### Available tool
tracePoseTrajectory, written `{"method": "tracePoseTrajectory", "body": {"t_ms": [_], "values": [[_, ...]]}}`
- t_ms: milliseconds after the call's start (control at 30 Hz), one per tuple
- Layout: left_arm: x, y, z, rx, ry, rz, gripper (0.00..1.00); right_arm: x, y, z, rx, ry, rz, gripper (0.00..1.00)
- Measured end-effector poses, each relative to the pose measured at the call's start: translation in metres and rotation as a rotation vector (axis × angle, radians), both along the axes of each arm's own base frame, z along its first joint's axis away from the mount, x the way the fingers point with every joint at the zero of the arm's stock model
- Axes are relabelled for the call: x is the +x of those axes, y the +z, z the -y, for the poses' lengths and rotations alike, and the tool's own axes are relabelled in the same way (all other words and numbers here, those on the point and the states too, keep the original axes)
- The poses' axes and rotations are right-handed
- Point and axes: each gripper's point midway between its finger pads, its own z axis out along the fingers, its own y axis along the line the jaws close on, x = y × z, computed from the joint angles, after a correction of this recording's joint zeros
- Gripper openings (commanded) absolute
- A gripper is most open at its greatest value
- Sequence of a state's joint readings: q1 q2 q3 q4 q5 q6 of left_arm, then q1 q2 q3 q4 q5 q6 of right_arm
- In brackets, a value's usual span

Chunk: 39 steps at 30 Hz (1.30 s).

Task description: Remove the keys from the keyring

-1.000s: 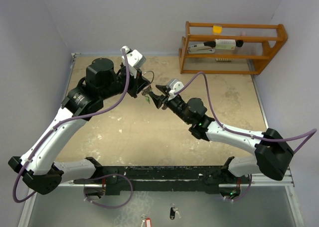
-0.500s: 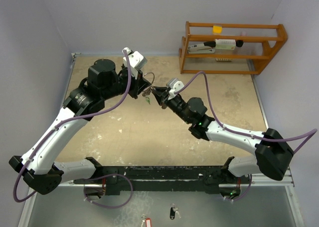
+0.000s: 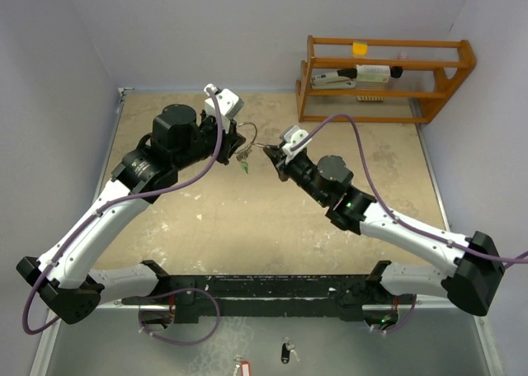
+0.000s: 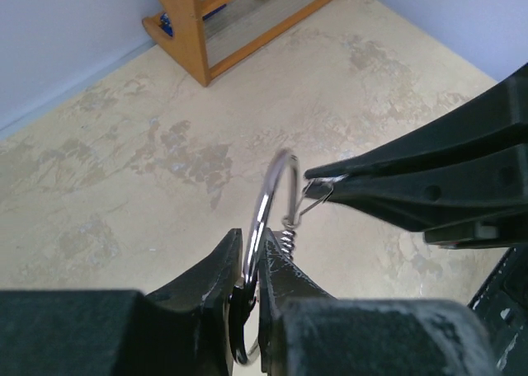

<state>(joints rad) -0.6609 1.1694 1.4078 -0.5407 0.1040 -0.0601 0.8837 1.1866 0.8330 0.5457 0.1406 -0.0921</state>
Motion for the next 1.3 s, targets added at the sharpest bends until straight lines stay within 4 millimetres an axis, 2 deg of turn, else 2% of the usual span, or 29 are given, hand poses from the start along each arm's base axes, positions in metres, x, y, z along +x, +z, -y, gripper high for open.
{"method": "tracePoseTrajectory", "body": {"t_ms": [100, 233, 333, 433, 500, 667, 833, 1067, 1300], "values": [[0.006, -0.005, -0.003, 0.000, 0.032, 0.017, 0.18, 0.001, 0.015, 0.016, -0.064, -0.062, -0.044, 0.00], [0.014, -0.008, 0.001, -0.021, 0.044, 0.050, 0.13, 0.005, 0.038, 0.034, -0.175, -0.149, -0.139, 0.00], [0.016, -0.013, 0.007, -0.037, 0.026, 0.061, 0.13, 0.007, 0.046, 0.045, -0.238, -0.210, -0.203, 0.00], [0.020, -0.018, 0.015, -0.053, 0.001, 0.069, 0.16, 0.005, 0.041, 0.060, -0.312, -0.269, -0.271, 0.00], [0.022, -0.023, 0.022, -0.068, -0.019, 0.077, 0.18, 0.000, 0.030, 0.072, -0.384, -0.305, -0.332, 0.00], [0.023, -0.035, 0.034, -0.110, -0.063, 0.091, 0.20, -0.009, 0.015, 0.087, -0.517, -0.358, -0.424, 0.00], [0.018, -0.039, 0.048, -0.175, -0.142, 0.130, 0.24, -0.024, 0.017, 0.094, -0.617, -0.367, -0.463, 0.00], [0.001, -0.028, 0.067, -0.272, -0.288, 0.206, 0.26, -0.045, 0.034, 0.102, -0.686, -0.340, -0.471, 0.00], [-0.024, -0.002, 0.080, -0.392, -0.444, 0.274, 0.28, -0.055, 0.028, 0.101, -0.817, -0.362, -0.470, 0.00]]}}
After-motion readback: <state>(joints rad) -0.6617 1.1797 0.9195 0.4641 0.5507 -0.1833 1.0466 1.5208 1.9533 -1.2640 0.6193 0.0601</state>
